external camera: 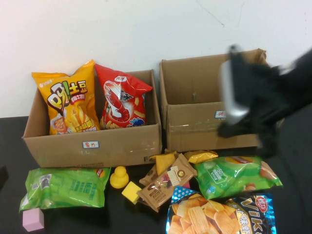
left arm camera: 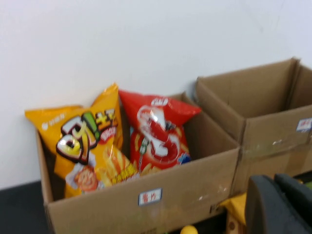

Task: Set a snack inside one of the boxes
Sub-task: Pick up the biscuit

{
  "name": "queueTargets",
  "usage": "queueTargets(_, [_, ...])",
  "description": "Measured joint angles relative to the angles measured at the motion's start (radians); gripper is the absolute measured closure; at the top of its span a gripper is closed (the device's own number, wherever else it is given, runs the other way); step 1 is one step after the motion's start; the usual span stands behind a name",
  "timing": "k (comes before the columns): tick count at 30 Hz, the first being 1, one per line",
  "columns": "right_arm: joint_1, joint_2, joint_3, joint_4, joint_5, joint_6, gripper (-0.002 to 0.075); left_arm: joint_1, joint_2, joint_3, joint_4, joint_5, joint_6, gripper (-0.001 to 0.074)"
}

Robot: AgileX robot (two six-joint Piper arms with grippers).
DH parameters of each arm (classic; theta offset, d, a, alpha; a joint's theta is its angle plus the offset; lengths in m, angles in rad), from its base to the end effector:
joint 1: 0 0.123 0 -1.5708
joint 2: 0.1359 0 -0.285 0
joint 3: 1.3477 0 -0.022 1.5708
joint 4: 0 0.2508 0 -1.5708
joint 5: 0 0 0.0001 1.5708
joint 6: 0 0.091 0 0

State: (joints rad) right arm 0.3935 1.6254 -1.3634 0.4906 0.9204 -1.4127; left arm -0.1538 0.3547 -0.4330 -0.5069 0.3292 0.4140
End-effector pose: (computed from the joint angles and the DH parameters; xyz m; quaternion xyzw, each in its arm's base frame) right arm 0.3082 0.1649 0.3084 -0.6800 0.6602 0.0827 0.3080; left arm 0.0784 -0.0266 0.3090 0.0834 0.7446 -0.1323 0.6489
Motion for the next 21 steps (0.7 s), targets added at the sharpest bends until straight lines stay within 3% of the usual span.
queueTargets(4, [0.069,0.113,-0.025,-0.032,-0.075,-0.13,0.0577,0.0,-0.061,0.0,0.004,0.021,0.0,0.0736])
queueTargets(9, [0.143,0.25,-0.031,-0.129,-0.217,-0.184,0.0215,0.0,-0.082,0.0,0.012,0.044,0.0,0.0736])
queueTargets(11, [0.167,0.297,-0.031,-0.189,-0.269,-0.188,0.0114,0.0,-0.083,0.0,0.014,0.055,0.0,0.0736])
queueTargets(15, [0.215,0.388,-0.031,-0.273,-0.384,-0.142,0.0054,0.0,-0.083,0.0,0.019,0.061,0.002,0.0738])
queueTargets(21, [0.272,0.486,-0.035,-0.287,-0.469,-0.11,0.0043,0.0,-0.083,0.0,0.03,0.075,0.01,0.0738])
